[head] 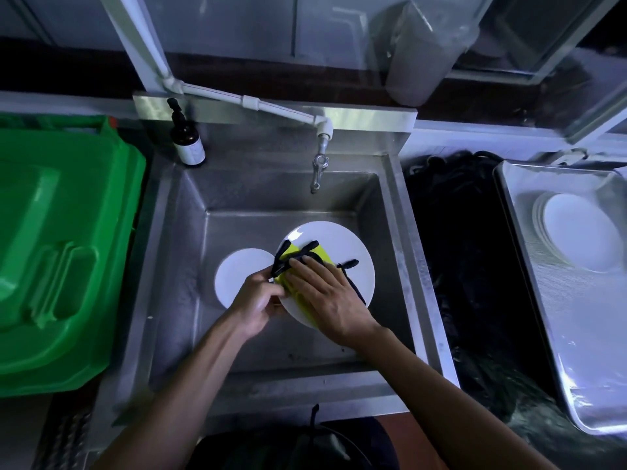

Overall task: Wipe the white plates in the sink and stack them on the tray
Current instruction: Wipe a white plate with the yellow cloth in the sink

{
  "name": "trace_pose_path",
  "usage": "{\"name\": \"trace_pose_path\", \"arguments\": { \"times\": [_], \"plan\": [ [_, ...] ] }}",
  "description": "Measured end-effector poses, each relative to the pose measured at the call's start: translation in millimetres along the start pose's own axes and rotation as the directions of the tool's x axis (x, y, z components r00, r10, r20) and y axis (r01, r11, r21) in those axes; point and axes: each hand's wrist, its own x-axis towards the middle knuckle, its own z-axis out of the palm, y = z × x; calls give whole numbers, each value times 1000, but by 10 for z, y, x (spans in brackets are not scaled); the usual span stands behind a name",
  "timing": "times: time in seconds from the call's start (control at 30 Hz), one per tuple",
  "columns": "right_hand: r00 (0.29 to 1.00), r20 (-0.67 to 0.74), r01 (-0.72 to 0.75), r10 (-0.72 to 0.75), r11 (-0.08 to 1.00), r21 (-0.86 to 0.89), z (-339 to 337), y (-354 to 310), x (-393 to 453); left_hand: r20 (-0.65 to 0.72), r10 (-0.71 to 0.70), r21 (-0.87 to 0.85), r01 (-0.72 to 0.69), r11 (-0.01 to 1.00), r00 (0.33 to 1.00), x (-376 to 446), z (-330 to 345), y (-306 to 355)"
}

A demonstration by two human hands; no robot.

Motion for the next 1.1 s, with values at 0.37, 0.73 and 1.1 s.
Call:
{"name": "trace_pose_path", "arguments": {
  "times": [0.37,0.73,1.1],
  "plan": [
    [975,-126,-184,181,983,-12,-73,23,488,-68,17,97,-10,995,998,-254,-80,36],
    [898,-162,-418,410,908,-14,-76,200,426,-188,77,21,-74,997,979,-297,-28,33],
    [807,-137,-579,574,815,3,137,101,92,-277,123,3,-127,992,953,-202,30,130]
  ]
}}
